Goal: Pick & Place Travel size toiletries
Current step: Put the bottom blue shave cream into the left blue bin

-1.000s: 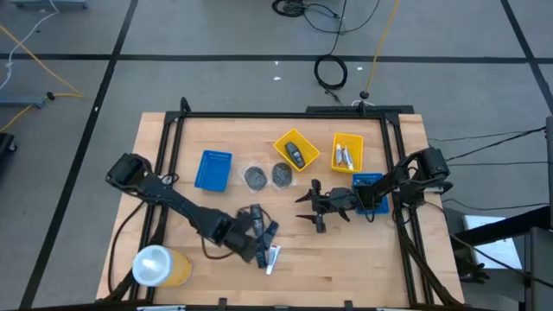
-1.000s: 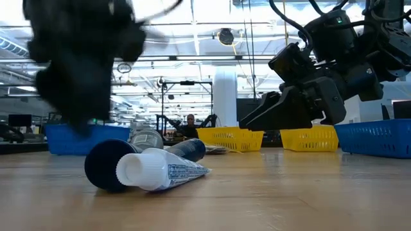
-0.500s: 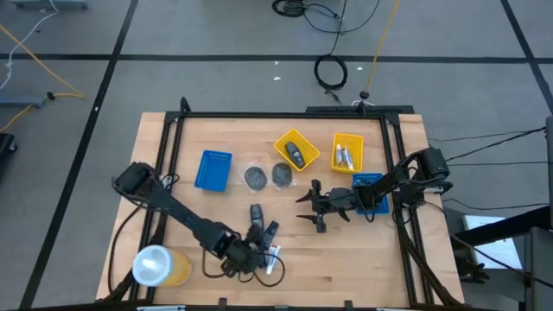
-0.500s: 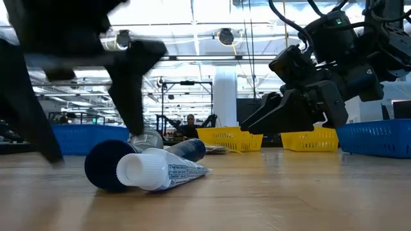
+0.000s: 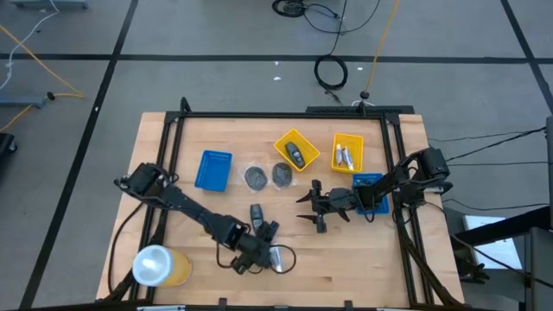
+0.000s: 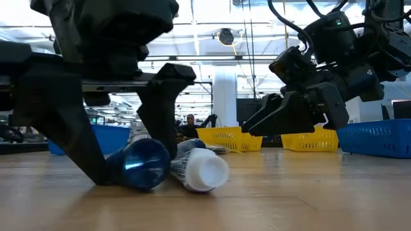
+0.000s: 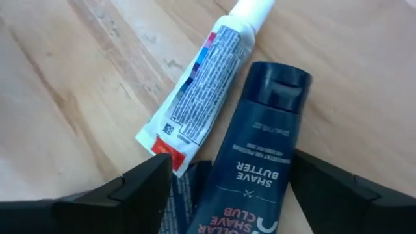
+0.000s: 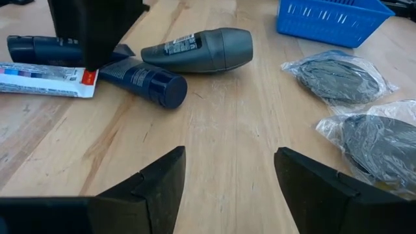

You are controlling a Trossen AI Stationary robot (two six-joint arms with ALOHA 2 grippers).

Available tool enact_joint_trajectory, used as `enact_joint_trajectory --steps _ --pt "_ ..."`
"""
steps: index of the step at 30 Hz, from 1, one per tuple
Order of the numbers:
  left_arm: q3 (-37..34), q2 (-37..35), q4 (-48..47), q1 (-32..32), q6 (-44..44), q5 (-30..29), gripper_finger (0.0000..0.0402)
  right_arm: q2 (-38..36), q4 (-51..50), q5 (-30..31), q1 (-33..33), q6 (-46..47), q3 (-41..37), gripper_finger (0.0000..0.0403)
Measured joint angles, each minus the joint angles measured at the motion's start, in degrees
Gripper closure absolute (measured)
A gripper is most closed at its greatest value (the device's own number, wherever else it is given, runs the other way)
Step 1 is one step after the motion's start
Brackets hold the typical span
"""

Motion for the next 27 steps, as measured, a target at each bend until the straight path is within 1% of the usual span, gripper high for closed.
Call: enact_joint_trajectory --steps 3,7,11,14,16,20,24,25,27 --pt "0.0 0.1 -0.2 0.2 -2.1 1.4 0.014 0.0 0.0 0.0 0.0 0.0 0.0 0.0177" --pt "0.0 0.1 -1.0 0.0 -5.2 1.9 0.0207 0.0 -0.1 0.0 0.0 0.0 0.0 0.0177" --pt "-0.1 -0.5 -2.9 -0.1 -10.7 1.8 0.0275 0.0 -0.1 0.0 0.0 0.0 0.0 0.0177" --pt "-0.2 -2.3 -6.6 -0.1 -14.9 0.3 0.0316 0.0 -0.1 0.0 0.0 0.0 0.0 0.0177" --pt "-0.4 -4.3 -9.9 -0.1 -18.1 -0.7 0.0336 0.0 -0.4 0.0 0.0 0.0 0.0 0.0177" --pt "-0.3 -10.6 -16.1 -0.1 -25.9 -2.4 0.036 0.0 -0.4 0.1 0.0 0.0 0.0 0.0177" --pt "-0.2 -18.1 -24.8 0.3 -35.6 -4.1 0.0363 0.0 -0.4 0.1 0.0 0.0 0.0 0.0177" --pt "-0.2 -20.1 -27.4 0.7 -39.6 -6.1 0.0362 0.0 -0.4 0.2 0.0 0.1 0.0 0.0177" --pt "-0.2 -24.0 -33.7 2.5 -48.6 -12.2 0.036 0.0 -0.4 0.2 0.0 0.1 0.0 0.0177"
